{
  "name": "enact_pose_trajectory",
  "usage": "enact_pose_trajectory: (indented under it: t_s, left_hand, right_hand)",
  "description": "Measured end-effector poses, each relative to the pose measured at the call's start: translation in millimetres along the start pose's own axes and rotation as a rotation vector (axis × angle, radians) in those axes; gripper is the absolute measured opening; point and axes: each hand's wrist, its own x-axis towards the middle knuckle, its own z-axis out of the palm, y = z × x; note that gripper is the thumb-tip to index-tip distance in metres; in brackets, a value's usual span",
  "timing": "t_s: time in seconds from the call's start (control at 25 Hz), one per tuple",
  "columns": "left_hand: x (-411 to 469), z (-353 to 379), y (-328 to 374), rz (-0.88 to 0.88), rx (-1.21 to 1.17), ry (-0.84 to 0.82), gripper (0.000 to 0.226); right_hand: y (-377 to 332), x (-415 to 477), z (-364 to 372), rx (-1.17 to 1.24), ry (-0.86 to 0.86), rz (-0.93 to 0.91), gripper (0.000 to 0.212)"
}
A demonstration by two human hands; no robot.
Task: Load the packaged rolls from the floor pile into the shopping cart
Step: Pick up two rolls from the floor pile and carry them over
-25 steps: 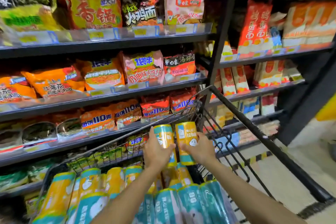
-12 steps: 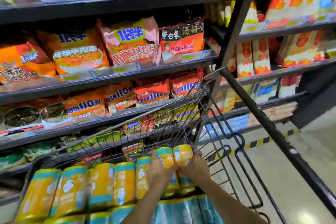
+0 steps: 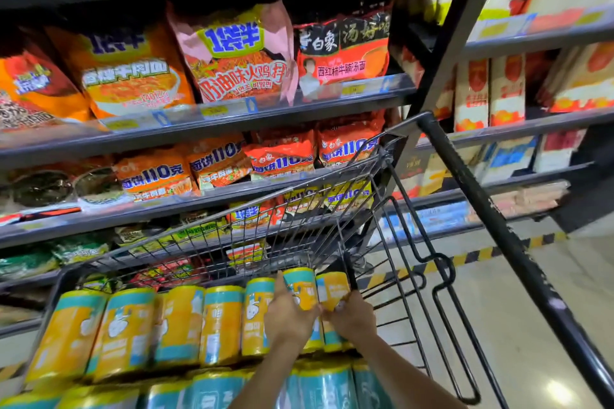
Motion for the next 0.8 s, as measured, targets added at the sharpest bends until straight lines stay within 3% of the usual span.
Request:
enact_pose_trajectory:
  t_s: [0.16, 0.4, 0.8]
  left_hand:
    - [1, -1, -3, 0.018, -0.059, -0.030, 0.109]
    - [-7, -6, 6, 0.036, -0.041, -0.041, 0.110]
    - [-7, -100, 25, 0.196, 0.284, 0.215, 0.100]
  right_hand:
    - [-1, -3, 4, 0.002, -0.007, 0.031, 0.056]
    - [-10, -8, -20, -0.185, 0.096, -0.090, 0.041]
    - [-88, -46, -70, -0.418, 0.216, -0.630, 0.071]
